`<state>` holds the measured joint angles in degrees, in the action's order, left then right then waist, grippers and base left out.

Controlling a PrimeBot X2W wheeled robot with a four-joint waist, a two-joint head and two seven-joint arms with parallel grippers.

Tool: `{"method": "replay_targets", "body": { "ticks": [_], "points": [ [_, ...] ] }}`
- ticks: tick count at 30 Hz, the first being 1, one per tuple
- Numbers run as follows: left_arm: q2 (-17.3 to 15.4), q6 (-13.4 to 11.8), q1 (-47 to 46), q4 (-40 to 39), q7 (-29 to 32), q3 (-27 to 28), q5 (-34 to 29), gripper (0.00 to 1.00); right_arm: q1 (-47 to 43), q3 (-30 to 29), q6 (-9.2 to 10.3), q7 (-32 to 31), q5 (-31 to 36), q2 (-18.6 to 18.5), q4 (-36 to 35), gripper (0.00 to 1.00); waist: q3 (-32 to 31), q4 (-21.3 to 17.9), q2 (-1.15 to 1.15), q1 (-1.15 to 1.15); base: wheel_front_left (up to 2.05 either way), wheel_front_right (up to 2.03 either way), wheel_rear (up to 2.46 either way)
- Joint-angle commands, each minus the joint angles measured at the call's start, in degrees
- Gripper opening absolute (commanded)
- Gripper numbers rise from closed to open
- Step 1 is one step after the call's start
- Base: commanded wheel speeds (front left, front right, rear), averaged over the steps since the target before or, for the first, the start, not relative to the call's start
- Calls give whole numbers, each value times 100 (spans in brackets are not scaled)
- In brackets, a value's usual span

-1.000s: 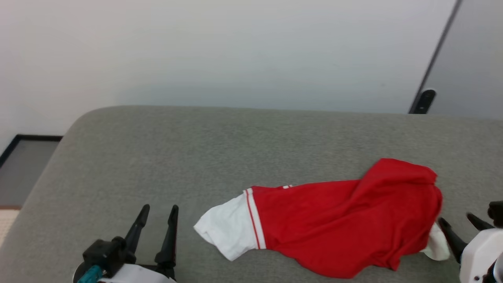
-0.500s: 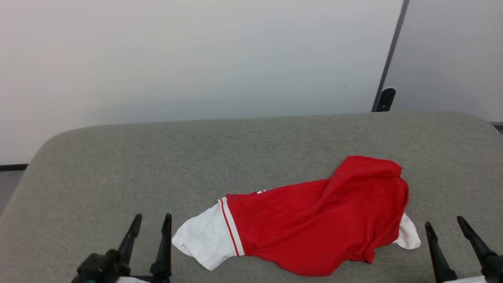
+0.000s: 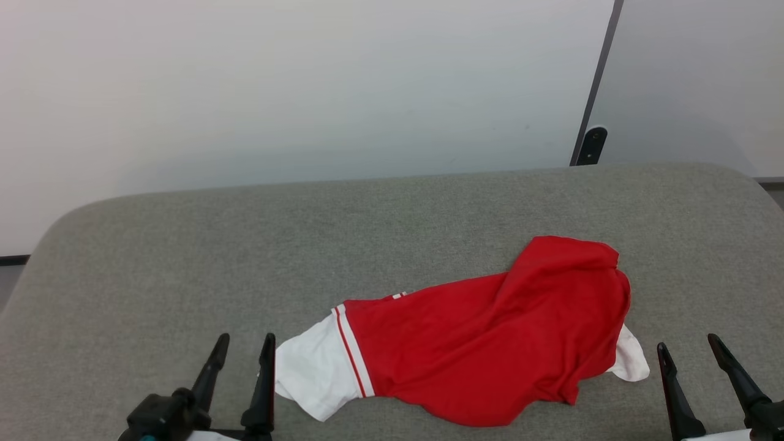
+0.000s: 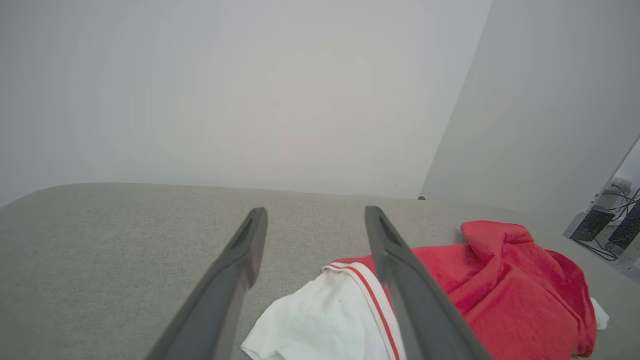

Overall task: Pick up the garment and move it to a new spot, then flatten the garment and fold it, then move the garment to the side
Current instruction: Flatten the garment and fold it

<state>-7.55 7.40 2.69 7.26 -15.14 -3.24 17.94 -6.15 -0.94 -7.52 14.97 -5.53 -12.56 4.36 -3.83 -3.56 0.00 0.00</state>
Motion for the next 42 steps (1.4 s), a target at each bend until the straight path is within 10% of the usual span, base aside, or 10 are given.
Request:
{"method": "replay_targets", "body": {
  "ticks": [1,12,23,32,42],
  "points": [
    [-32,15,-55,45,1,-16,44,100,32,-14,6,29,-13,19,-26,100,21,-17,0,0,0,0,0],
    [-804,7,-1002,1114,498,-594,635,100,103,111,6,30,-50,27,14,100,156,-205,0,0,0,0,0],
    [-1696,6,-2357,2024,3595,-1444,2204,100,239,272,6,31,-70,24,121,100,373,-435,0,0,0,0,0],
    [-1878,3,-3038,2738,5242,-1832,2775,100,393,353,6,31,-96,49,210,100,572,-563,0,0,0,0,0],
    [-1806,-2,-3631,3650,5720,-2060,2779,100,702,397,6,30,-112,89,224,100,1035,-718,0,0,0,0,0]
  ]
}}
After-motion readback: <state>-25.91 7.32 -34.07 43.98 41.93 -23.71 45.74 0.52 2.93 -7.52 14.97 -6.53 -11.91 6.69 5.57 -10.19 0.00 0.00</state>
